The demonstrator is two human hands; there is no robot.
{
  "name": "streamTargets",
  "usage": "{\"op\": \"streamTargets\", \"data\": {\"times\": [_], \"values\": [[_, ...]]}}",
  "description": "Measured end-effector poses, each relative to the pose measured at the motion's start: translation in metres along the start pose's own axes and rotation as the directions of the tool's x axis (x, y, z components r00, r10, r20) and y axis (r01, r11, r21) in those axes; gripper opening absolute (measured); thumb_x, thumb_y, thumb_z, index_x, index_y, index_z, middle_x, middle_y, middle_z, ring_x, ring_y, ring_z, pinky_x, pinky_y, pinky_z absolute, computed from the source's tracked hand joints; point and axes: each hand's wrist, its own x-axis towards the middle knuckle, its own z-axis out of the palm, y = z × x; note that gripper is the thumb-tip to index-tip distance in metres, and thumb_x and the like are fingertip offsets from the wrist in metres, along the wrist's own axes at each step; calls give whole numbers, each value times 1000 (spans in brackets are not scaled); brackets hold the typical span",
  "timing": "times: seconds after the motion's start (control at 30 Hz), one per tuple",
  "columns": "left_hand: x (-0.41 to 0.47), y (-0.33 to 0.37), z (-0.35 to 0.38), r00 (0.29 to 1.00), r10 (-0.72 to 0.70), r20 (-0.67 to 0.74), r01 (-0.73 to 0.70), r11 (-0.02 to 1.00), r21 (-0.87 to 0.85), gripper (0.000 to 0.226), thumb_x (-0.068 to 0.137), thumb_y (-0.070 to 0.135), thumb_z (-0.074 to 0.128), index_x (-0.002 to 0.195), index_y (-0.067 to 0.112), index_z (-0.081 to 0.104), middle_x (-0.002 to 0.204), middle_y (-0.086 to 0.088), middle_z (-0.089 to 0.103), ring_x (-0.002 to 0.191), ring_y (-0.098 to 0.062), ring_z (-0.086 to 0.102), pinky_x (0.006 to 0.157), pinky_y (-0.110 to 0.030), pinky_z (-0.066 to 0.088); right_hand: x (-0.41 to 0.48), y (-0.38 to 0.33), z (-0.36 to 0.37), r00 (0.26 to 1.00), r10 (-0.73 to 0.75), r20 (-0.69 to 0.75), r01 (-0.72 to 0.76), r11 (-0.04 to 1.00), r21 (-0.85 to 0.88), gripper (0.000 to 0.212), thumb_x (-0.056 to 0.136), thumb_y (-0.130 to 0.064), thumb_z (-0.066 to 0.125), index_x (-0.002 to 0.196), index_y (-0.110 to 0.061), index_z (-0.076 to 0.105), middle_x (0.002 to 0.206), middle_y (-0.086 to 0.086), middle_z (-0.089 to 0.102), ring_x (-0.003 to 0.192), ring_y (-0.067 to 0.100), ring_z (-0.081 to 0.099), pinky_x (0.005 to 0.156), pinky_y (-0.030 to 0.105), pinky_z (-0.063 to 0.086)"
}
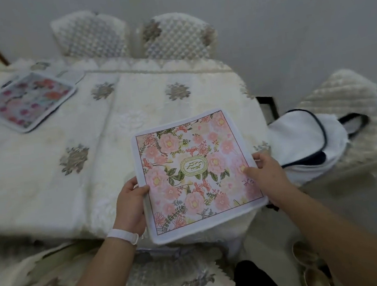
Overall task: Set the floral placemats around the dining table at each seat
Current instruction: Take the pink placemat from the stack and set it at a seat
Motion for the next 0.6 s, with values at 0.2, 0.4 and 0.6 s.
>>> {"op": "streamTargets", "data": {"times": [0.2,0.4,0.6], "values": [[4,-16,-12,953,-67,-294,27,990,-136,29,93,1,49,119,9,60,108,-20,69,94,-39,67,76,-52,56,71,-7,40,957,-41,287,57,997,-48,12,91,-11,65,101,-18,61,90,-3,70,79,18,67,72,36,54],[-7,-32,6,873,-93,-478,-24,972,-234,27,94,0,46,114,11,62,106,-20,70,93,-39,67,78,-53,56,128,-22,63,865,-64,498,118,990,-78,15,90,-11,66,103,-17,61,90,-5,69,75,15,66,64,27,48],[-23,-41,11,773,-135,-619,-72,952,-298,23,94,-1,46,112,8,59,99,-15,70,82,-30,70,58,-38,57,157,-41,97,749,-115,652,263,956,-133,15,90,-12,66,102,-18,61,91,-4,69,73,11,65,61,24,45]]}}
